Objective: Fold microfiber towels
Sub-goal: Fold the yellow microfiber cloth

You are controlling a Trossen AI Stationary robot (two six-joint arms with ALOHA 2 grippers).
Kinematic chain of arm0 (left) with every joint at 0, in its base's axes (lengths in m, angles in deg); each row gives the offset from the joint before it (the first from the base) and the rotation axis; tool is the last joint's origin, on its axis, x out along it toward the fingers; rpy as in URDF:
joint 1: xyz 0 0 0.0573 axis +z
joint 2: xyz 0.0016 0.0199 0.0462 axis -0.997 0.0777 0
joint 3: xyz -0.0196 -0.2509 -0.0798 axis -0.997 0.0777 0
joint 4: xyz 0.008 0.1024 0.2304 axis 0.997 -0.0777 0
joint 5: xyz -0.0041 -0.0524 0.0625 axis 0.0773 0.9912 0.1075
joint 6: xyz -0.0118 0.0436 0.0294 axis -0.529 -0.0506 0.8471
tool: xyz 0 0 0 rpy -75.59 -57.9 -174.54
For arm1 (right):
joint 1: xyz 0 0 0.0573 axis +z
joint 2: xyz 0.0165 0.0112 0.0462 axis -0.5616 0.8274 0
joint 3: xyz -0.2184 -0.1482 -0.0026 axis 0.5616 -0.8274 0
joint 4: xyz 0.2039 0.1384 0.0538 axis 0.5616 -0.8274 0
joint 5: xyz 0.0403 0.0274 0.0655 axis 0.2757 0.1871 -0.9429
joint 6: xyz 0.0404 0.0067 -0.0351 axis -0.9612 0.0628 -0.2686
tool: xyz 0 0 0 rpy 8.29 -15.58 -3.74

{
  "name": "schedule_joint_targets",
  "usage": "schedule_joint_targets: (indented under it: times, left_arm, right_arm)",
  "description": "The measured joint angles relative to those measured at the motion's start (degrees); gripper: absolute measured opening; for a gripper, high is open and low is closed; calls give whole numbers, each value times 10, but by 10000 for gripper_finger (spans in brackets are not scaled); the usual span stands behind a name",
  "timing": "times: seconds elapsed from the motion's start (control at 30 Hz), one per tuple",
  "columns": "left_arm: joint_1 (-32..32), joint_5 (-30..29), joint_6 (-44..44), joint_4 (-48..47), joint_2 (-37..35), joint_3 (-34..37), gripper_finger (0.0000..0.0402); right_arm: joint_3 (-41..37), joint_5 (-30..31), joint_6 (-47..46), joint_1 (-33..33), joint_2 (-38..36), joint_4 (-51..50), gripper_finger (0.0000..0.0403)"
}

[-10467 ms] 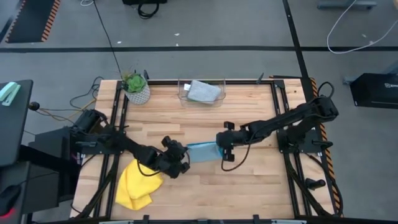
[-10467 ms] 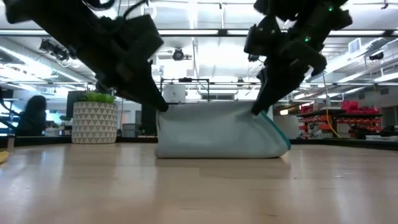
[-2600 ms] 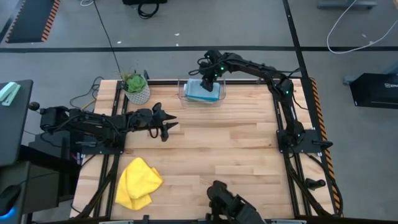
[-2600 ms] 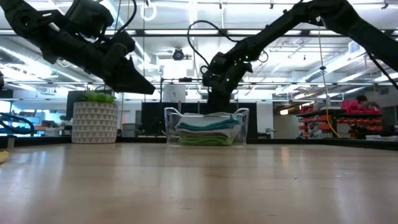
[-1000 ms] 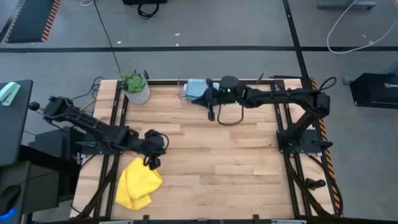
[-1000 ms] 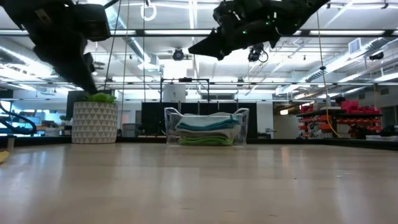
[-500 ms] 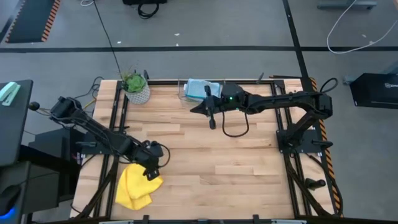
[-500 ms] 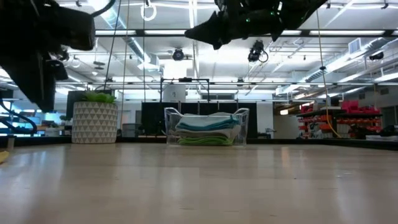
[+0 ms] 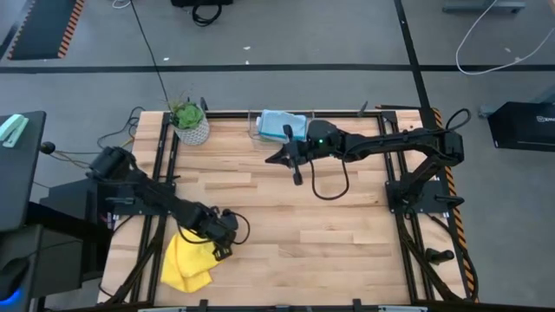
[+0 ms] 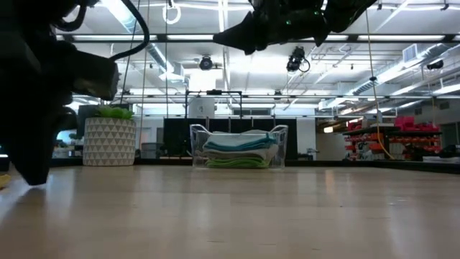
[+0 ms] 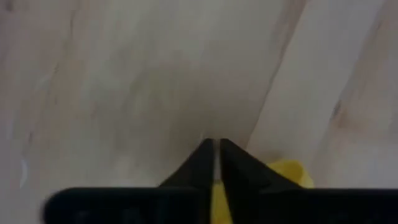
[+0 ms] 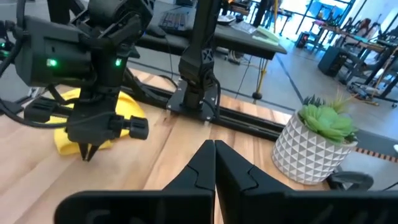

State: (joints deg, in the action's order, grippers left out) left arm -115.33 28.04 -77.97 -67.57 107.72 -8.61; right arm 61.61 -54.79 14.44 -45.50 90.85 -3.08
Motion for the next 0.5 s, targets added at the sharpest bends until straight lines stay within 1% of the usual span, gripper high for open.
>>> schedule_joint_targets:
  times: [0.03,0.07,0.23,0.37,0.5]
  left_arm:
    - [0,-12,0,0,4,-2,16]
    - [3,-24,1,1,7,-7,10]
    - [45,-52,59,31,8,-35,8]
    - [88,-54,136,46,7,-63,6]
    - [109,-41,188,7,7,-105,5]
  right_arm:
    - [0,0,2,0,0,-5,8]
    - [0,0,6,0,0,-9,8]
    - [0,-1,15,0,0,-21,6]
    - [0,-2,16,0,0,-29,7]
    - [0,-2,16,0,0,-30,7]
